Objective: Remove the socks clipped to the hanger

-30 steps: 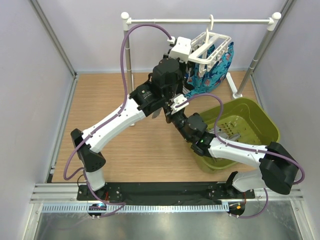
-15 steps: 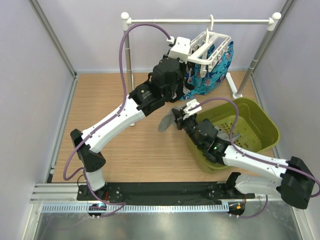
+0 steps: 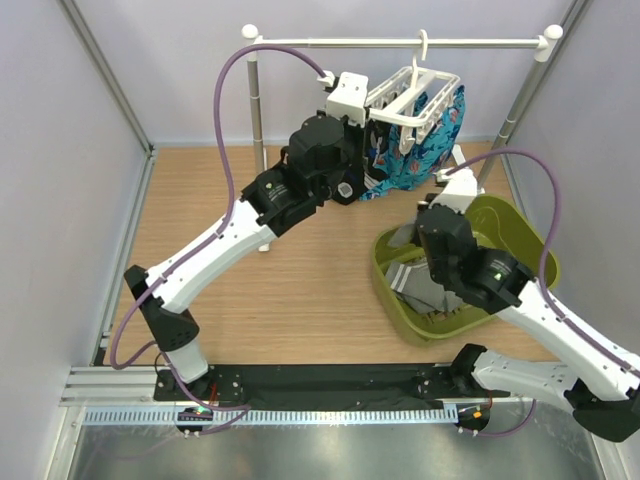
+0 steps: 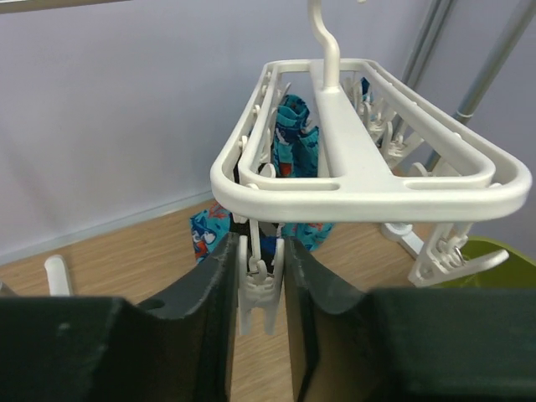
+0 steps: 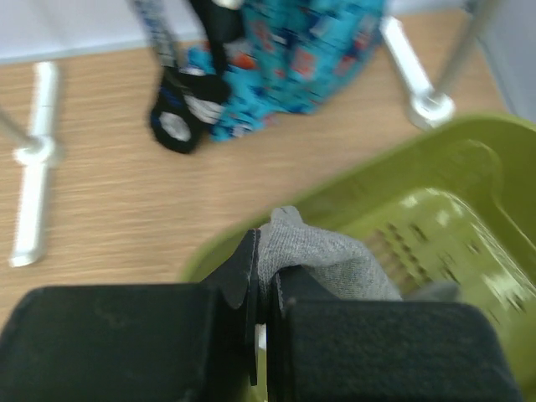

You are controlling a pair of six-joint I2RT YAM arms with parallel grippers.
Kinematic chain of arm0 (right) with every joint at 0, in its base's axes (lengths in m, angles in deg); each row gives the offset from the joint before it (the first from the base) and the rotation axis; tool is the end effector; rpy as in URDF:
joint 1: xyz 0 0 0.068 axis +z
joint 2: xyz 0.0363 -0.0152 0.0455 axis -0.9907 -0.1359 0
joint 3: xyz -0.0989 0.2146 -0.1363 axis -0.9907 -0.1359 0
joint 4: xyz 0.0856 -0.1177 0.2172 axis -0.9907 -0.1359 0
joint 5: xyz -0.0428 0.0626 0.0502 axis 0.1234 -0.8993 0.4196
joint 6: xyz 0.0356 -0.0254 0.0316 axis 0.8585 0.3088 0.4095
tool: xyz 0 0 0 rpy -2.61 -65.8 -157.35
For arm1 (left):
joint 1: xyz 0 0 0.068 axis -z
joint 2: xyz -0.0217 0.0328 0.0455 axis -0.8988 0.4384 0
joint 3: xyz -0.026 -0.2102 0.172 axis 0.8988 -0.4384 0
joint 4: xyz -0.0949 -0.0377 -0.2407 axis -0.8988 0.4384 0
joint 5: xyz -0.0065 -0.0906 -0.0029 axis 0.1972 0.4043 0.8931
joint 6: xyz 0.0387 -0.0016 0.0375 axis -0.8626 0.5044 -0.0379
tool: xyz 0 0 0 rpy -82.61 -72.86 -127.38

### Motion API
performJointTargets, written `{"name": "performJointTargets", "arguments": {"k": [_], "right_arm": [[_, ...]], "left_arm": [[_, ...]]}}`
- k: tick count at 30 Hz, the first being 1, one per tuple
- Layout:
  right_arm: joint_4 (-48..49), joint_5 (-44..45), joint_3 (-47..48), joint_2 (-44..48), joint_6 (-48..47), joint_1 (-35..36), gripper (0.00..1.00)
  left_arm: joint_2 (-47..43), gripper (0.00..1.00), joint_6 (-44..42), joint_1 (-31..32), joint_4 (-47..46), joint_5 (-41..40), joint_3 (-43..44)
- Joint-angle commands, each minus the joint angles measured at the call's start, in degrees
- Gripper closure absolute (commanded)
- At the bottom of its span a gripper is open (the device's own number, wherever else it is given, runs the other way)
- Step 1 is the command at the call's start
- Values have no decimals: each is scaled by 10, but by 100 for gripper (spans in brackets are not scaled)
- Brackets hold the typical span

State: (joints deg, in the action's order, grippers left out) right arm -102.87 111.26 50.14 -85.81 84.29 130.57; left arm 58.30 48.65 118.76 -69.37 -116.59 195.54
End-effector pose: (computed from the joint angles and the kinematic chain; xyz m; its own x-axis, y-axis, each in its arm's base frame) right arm 0.1447 0.1229 0.3913 -0.2647 0.0927 -0.9599 0.0605 0.9950 0.0795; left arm 0.2369 -0.3031 0.4996 -0.0357 -0.0782 -0.9963 0.3946 0.9148 -0.0859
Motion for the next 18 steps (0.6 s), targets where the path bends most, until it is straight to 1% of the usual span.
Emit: {"name": "performJointTargets", "arguments": {"k": [1, 2, 3, 4, 6, 7, 8, 9, 10, 11, 13, 14, 15, 16, 17, 18], "right_arm": [[-182, 66, 32, 36, 102, -35, 99], [-193, 69, 32, 42, 104, -61, 99], [-202, 72, 30, 45, 102, -73, 99], [-217, 85, 26, 46, 98, -85, 92], [-231, 102, 10, 41, 106, -120, 83], [-235, 97, 5, 34, 107, -136, 80], [-233, 63, -4, 30, 111, -151, 78], [-228, 35, -9, 28, 108, -176, 71], [-205, 6, -16, 28, 103, -184, 41], [-193, -46, -30, 30, 98, -188, 33], [-162, -73, -41, 36, 101, -189, 22], [-150, -96, -50, 48, 98, -189, 20], [-136, -100, -55, 56, 97, -189, 15], [-114, -104, -58, 64, 94, -189, 5], [-98, -111, -66, 83, 88, -189, 4], [-79, -129, -73, 94, 67, -189, 3]], "left_arm": [[-48, 69, 34, 1, -7, 43, -22], [-53, 62, 44, 1, -5, 62, -26], [-58, 49, 47, 1, -5, 72, -38], [-64, 43, 49, 1, -4, 85, -44], [-79, 35, 65, -4, 16, 114, -54], [-84, 33, 74, -7, 21, 124, -66], [-104, 31, 82, -16, 23, 132, -79], [-116, 11, 98, -19, 14, 167, -94], [-127, 1, 106, -24, 8, 180, -128], [-152, 0, 113, -31, 3, 190, -141], [-175, 0, 125, -40, 5, 210, -162], [-196, 0, 128, -54, 12, 217, -177], [-208, 0, 131, -63, 14, 225, -185], [-217, 0, 142, -74, 14, 264, -192], [-225, 0, 152, -90, 15, 281, -206], [-239, 0, 167, -122, 15, 299, -211]]}}
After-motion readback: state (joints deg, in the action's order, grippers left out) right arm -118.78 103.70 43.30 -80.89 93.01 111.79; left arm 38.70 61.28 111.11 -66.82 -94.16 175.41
